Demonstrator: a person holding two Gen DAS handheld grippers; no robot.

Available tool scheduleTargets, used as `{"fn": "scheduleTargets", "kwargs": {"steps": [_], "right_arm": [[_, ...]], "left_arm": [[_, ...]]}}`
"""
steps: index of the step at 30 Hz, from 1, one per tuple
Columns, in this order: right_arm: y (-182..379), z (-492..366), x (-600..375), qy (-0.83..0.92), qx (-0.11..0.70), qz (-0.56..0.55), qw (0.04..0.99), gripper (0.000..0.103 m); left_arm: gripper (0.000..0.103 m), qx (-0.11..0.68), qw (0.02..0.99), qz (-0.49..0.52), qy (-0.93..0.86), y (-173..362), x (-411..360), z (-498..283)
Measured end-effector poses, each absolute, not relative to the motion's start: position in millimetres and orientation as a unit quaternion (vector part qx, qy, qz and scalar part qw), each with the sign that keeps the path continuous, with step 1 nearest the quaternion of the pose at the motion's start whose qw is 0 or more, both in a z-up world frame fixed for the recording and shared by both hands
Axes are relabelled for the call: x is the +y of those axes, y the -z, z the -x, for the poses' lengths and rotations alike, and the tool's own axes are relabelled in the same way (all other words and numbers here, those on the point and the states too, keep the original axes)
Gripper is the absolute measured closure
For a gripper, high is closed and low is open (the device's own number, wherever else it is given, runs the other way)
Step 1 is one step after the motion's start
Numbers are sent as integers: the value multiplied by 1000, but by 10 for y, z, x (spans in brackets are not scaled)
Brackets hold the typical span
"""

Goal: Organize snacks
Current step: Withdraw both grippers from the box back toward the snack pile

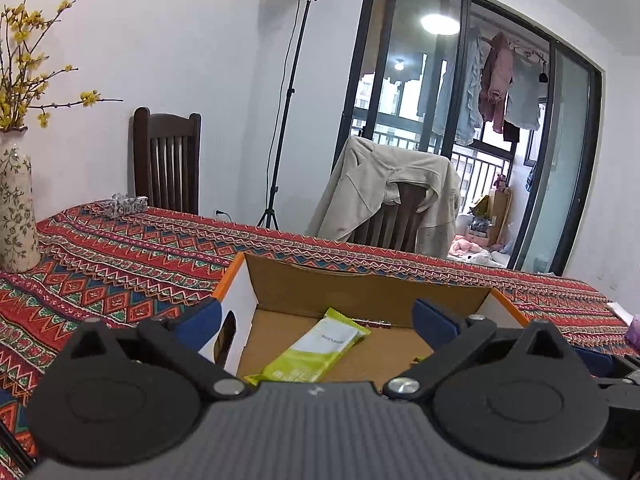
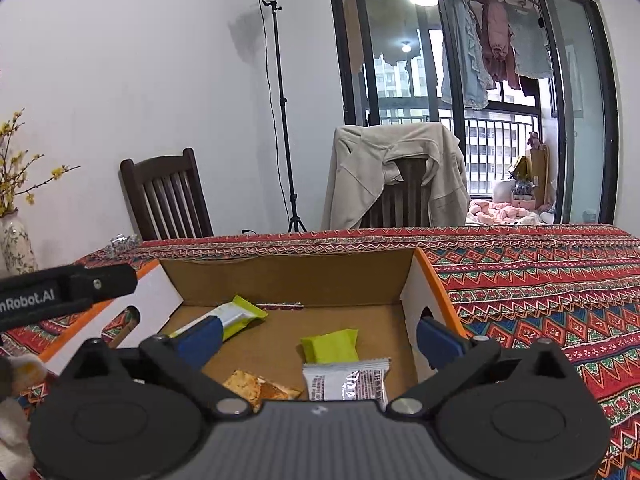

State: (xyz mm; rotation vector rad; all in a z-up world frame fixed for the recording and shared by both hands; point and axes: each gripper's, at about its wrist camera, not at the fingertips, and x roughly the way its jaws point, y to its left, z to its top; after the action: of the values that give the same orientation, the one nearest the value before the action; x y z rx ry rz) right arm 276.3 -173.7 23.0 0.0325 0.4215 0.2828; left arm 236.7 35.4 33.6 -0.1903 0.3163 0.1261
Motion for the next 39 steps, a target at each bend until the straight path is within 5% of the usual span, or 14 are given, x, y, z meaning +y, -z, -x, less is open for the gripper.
{"fn": "scheduleTargets", "kwargs": {"steps": [39], "right_arm": [[-480, -1601, -2081, -149, 194, 25, 969, 0]], "left_arm": [[0, 151, 984, 81, -46, -523, 383, -1135]]}}
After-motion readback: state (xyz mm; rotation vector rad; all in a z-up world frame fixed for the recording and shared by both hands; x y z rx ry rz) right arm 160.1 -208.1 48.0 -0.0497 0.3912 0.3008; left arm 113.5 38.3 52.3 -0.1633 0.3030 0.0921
